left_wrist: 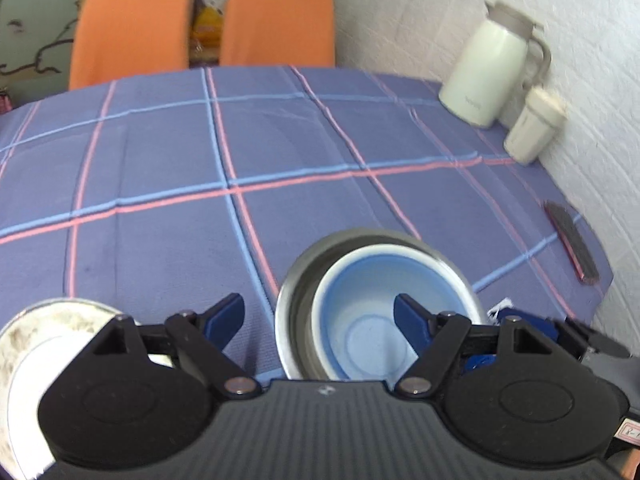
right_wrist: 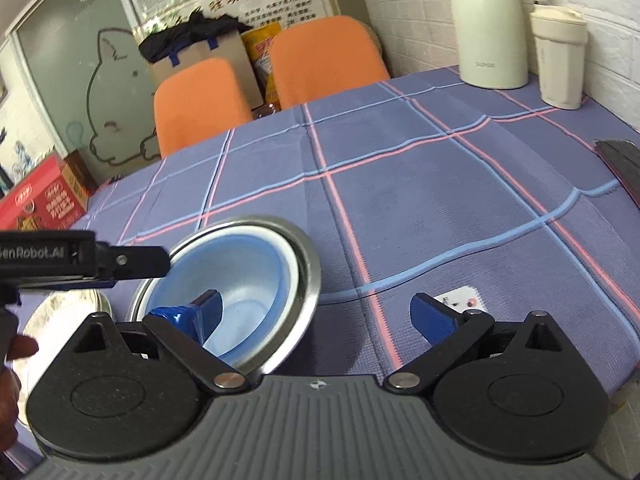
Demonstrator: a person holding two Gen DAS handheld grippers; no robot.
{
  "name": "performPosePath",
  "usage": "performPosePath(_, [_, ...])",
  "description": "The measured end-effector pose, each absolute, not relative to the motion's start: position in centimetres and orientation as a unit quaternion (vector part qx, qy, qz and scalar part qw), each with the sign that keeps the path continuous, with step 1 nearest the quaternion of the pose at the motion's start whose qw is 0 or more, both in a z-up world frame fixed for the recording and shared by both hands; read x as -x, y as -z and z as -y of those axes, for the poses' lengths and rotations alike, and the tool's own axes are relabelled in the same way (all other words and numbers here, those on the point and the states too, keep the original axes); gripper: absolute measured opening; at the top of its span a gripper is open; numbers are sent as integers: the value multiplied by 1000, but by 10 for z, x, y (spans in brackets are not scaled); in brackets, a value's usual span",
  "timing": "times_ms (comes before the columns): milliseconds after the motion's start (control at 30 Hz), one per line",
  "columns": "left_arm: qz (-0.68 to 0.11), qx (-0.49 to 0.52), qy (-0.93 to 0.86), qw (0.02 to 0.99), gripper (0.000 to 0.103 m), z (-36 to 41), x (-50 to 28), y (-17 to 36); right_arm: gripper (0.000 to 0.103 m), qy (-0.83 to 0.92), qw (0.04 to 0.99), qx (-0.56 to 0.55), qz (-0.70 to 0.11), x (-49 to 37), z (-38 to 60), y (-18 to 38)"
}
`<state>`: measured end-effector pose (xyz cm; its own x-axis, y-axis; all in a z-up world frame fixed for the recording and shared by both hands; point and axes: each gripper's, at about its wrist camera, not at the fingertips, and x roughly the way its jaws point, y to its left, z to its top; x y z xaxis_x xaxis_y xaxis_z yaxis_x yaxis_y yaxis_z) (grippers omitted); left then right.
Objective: Organize plates and bowls
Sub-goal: 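Move the left tool to the nested bowls and grasp the steel rim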
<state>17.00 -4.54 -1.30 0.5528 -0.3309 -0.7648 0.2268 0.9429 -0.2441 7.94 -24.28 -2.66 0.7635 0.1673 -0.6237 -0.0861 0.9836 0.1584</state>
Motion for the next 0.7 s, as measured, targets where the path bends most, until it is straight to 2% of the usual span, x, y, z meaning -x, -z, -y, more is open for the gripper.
performPosePath(133, [-482,39,167,859,76,47,-189,26,88,-70,932,-29,-354,-89,235,30])
performPosePath(333, [-498,31,154,853,76,46,-202,41,89,-67,922,-13,-380,-102,229,40])
performPosePath(567, [-487,14,163,858,77,51,-203,45,91,-56,925,38,-375,-107,214,46])
performPosePath(700, [-484,13,168,859,77,50,-202,45,91,-61,936,30,-347,-99,219,50])
